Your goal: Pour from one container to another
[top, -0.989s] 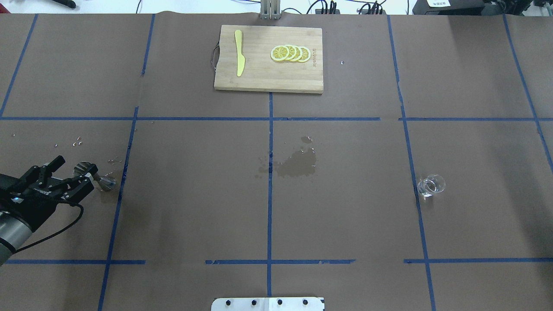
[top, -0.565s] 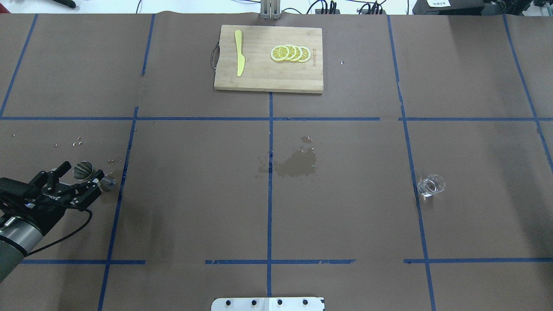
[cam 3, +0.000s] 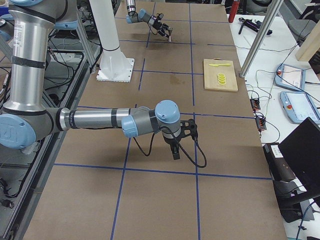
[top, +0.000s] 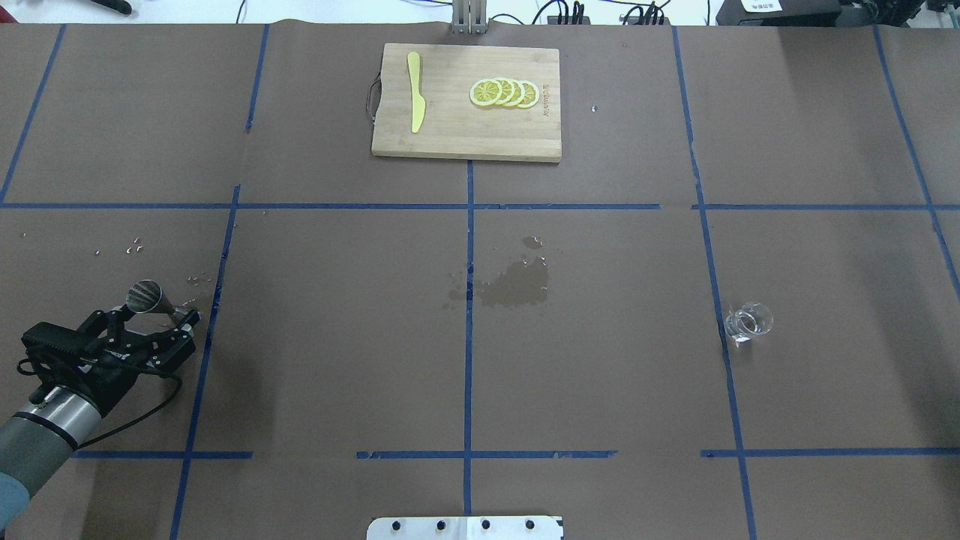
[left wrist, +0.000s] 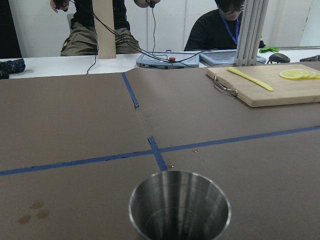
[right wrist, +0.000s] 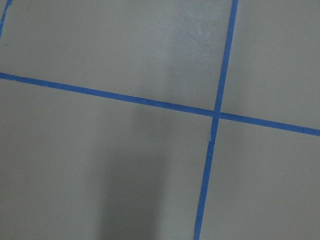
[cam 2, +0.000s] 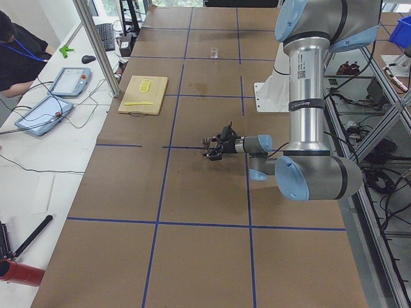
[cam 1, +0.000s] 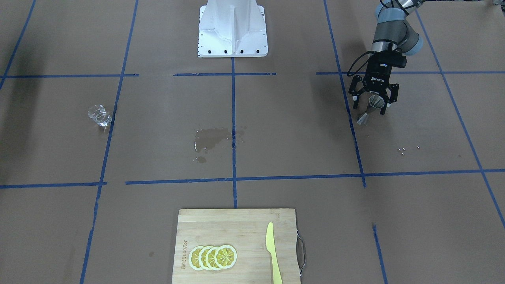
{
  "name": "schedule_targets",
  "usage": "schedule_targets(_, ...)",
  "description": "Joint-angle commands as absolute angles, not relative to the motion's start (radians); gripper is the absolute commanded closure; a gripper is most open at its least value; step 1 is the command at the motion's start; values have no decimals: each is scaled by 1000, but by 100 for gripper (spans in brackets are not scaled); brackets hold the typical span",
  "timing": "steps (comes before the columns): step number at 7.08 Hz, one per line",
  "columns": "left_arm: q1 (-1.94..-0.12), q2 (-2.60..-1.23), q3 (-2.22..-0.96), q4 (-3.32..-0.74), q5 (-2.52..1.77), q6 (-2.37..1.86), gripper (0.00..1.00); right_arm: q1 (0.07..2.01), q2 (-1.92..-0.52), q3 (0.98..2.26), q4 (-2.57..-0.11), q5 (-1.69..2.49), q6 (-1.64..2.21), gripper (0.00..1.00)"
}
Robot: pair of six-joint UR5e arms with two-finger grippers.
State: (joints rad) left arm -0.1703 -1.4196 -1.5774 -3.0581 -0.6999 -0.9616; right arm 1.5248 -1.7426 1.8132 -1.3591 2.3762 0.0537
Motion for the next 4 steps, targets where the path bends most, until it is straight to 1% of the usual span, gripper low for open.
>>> schedule_targets(1,-169,-1424,-1569,-3063,-701,-963,16,1525,-1743,1813,-1359,2376,54,0)
schedule_targets(2,-169,-1424,-1569,-3063,-701,-988,43,1525,-1743,1815,-1359,2376,54,0)
schedule_targets(3,-169,-1424,-1569,-3063,-701,-997,60,1525,-1743,1815,-1359,2376,54,0)
schedule_targets(4,-167,-1424,-1569,-3063,-701,-997,60,1525,-1743,1815,-1359,2376,54,0)
